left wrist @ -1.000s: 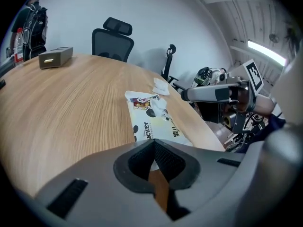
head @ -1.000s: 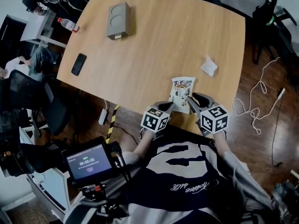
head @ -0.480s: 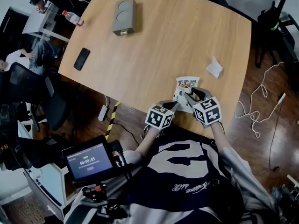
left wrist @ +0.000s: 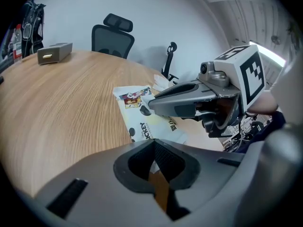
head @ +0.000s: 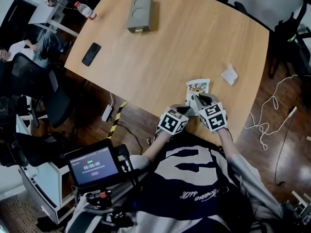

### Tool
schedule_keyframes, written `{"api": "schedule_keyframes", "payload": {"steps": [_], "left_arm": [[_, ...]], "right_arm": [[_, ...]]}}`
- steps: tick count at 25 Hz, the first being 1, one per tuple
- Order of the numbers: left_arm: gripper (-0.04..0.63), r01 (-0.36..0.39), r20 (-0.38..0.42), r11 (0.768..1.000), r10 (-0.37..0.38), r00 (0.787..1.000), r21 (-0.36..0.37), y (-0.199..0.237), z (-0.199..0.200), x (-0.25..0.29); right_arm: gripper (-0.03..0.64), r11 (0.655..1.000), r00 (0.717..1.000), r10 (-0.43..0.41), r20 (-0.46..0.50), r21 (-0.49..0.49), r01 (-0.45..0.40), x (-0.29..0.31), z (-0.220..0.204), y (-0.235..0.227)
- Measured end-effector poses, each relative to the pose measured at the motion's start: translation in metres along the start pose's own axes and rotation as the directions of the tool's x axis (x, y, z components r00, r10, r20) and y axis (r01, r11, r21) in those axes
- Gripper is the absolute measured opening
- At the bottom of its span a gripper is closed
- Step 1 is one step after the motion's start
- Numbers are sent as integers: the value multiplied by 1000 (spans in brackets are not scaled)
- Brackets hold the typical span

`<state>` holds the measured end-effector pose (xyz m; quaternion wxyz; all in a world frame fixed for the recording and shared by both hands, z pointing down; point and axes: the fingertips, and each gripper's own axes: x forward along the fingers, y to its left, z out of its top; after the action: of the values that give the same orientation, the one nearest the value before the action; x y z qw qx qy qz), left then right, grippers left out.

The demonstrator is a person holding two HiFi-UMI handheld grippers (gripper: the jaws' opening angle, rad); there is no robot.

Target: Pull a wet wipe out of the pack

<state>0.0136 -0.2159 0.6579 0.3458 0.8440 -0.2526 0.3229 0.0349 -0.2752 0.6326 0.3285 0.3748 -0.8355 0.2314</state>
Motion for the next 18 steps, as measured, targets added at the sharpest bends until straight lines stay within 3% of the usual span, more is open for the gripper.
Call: {"api": "schedule_keyframes", "payload": {"steps": [3,8,18], "left_arm": [[3,1,-1,1000,-1,1000,-1,-1,0,0],[3,3,-4,1000,-3,1000,-5,0,-2,-1],[3,-10,-1,1000,10,1000,11,1,0,1]], "right_arm": [[12,999,1000,20,11,27,-20,-4,1,4],[11,975,990,92,103,194,-111,-19,16,12],[9,960,981,89,171,247,-130,-40,26,13]]}}
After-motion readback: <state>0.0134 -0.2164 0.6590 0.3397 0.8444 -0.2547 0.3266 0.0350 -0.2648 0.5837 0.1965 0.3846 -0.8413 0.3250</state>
